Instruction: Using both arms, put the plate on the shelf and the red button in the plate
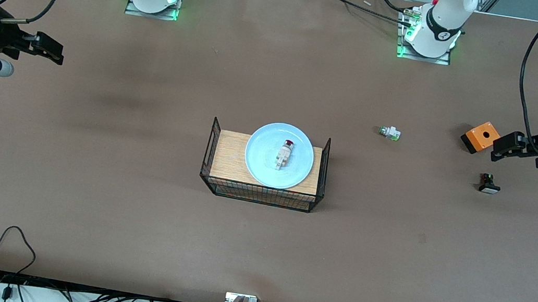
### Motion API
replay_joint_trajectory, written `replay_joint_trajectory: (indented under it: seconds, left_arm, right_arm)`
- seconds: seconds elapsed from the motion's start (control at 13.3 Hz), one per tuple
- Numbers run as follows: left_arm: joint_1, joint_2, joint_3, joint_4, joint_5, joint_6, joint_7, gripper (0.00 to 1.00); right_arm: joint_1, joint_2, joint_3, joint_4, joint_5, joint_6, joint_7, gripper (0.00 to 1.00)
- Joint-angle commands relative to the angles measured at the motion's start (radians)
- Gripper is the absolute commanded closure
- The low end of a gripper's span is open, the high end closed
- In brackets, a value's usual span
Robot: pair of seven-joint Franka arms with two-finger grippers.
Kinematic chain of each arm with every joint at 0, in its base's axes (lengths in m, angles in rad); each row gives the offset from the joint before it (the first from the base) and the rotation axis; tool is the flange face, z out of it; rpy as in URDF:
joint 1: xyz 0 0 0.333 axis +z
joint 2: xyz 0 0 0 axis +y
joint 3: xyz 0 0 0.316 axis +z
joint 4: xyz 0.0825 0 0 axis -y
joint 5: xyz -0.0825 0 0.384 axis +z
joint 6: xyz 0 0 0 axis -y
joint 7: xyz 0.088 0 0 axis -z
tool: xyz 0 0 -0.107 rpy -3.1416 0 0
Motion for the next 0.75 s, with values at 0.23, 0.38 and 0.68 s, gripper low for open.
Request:
replay_joint_trajectory:
  seconds: [0.23, 0.38, 0.68]
  left_arm:
    - [0.027, -0.056, -0.010, -0.049, -0.001, -0.023, 0.059, 0.00]
    - [0.027, -0.057, -0.012, -0.047, -0.001, -0.021, 0.059, 0.00]
    - [0.034, -0.056, -0.009, -0.044, -0.001, -0.021, 0.059, 0.00]
  right_arm:
    - [-0.006, 0.044, 0.006, 0.017, -0.006, 0.098, -0.017, 0.00]
    - [-0.004, 0.044, 0.006, 0.017, -0.009, 0.109, -0.017, 0.00]
    - [-0.004, 0.044, 0.008, 0.019, -0.007, 0.109, -0.017, 0.00]
